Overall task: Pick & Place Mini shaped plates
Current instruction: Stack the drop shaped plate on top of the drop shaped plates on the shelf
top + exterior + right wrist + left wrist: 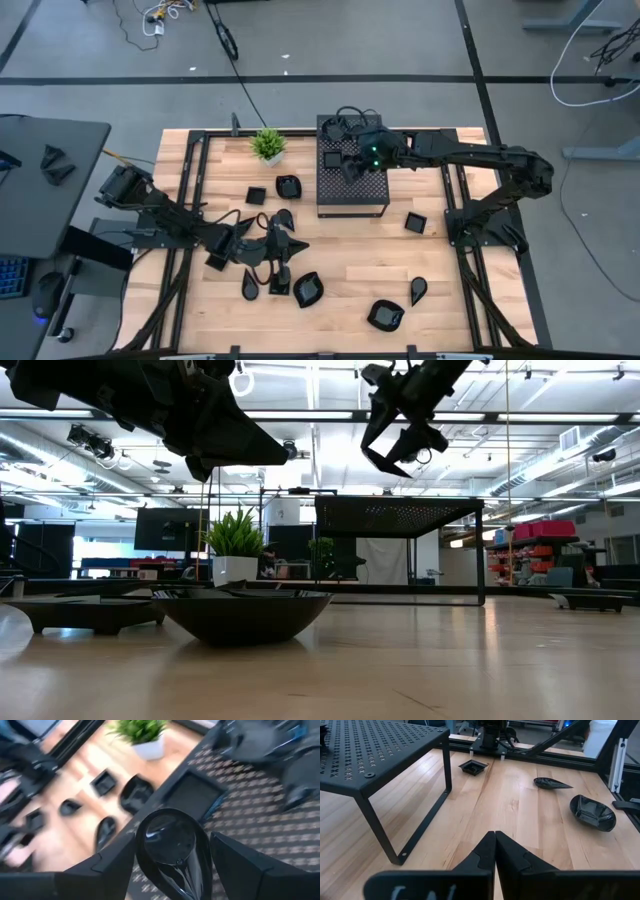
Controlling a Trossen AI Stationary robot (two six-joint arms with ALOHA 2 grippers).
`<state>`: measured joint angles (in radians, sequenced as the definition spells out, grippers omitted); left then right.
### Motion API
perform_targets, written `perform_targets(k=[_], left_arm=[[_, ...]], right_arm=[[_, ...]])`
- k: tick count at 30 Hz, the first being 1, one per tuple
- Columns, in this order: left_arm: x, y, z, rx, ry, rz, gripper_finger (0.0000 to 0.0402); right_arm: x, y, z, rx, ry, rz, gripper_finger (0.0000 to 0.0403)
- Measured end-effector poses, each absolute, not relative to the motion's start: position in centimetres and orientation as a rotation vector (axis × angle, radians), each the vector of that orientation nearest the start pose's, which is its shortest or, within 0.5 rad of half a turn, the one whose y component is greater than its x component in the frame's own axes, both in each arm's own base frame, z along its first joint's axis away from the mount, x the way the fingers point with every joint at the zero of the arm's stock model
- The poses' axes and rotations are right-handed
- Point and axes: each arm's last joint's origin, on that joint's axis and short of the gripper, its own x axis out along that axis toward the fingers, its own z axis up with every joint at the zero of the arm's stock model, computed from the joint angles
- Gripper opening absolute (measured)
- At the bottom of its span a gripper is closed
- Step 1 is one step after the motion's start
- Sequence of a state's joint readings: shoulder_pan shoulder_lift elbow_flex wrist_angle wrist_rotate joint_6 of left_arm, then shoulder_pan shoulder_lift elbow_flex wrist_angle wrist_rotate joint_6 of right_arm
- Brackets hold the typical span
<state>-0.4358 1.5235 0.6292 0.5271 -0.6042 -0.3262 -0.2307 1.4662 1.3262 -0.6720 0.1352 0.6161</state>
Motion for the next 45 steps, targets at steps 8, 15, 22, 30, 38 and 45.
perform_targets(k=[8,15,22,30,38,45], left_arm=[[27.5,-10.9,18.6,-0.23,0.231,0.2,0.0014],[27.8,-10.9,19.7,-0.109,0.146,0.169,0.0026],[27.6,-11.4,19.6,-0.08,0.155,0.132,0.011],[27.4,-12.0,19.6,-0.078,0.157,0.107,0.0163],[27.4,-12.0,19.6,-0.075,0.161,0.109,0.0165],[27.3,-12.0,19.5,-0.072,0.168,0.11,0.0165]], right_arm=[[31.5,-3.2,32.8,0.66,0.627,-0.411,0.0259],[32.4,1.7,33.9,0.652,0.522,-0.273,0.0259],[31.5,6.7,32.9,0.72,0.608,-0.211,0.0259],[29.3,11.9,28.7,0.865,0.731,-0.237,0.0259],[26.9,13.9,24.7,0.939,0.767,-0.397,0.0259],[24.8,13.2,20.1,1.006,0.83,-0.553,0.0259]])
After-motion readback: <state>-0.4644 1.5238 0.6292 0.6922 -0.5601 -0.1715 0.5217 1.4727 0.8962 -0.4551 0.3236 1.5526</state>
